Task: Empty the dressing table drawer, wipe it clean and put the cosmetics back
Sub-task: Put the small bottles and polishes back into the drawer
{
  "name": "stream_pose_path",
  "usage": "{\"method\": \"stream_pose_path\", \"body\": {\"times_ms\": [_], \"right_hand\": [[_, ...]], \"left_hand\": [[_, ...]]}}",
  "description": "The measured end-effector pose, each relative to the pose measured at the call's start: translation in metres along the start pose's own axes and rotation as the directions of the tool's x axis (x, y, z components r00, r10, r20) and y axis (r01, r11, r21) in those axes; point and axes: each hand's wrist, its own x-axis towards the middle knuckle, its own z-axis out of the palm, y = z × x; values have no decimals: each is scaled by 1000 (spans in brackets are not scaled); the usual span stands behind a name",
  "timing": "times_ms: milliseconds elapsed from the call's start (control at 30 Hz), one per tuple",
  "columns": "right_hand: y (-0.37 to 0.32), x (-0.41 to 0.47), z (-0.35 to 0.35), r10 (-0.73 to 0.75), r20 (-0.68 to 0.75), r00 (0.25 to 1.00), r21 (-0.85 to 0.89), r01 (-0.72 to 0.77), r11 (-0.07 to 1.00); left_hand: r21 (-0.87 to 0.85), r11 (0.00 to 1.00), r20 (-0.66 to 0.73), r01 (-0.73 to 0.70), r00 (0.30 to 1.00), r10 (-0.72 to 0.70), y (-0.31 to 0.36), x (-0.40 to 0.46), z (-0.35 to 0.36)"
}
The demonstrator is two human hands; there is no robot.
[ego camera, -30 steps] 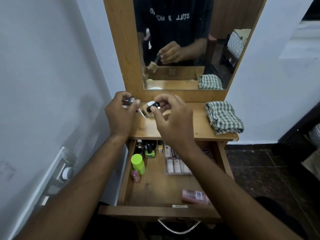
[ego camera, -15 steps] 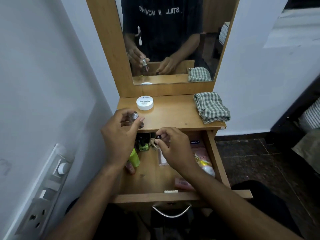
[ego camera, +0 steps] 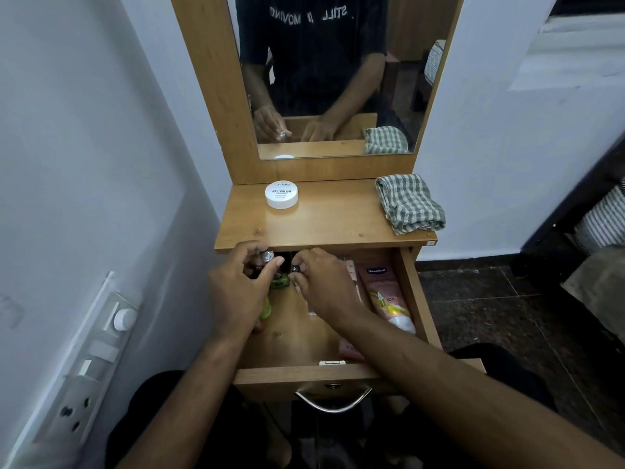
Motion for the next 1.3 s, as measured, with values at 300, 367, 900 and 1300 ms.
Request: {"method": "stream_pose_path", "body": {"times_ms": [300,367,900,1300], "right_hand": [[5,5,3,-51,-2,999,-138,50,989],[6,3,1,-53,-7,999,-166,51,985],[14,-6,-18,77,-150,986,33,-73,997],[16,-5,-16,9,-159,987,62,1,998]], "left_hand": [[205,979,127,-15,992,-12,-13,-1,4],[273,961,138,-39,990,1,-13,0,5],[440,898,156,-20,986,-54,-18,1,13],[517,852,172,-83,985,-9,-15,-2,15]]}}
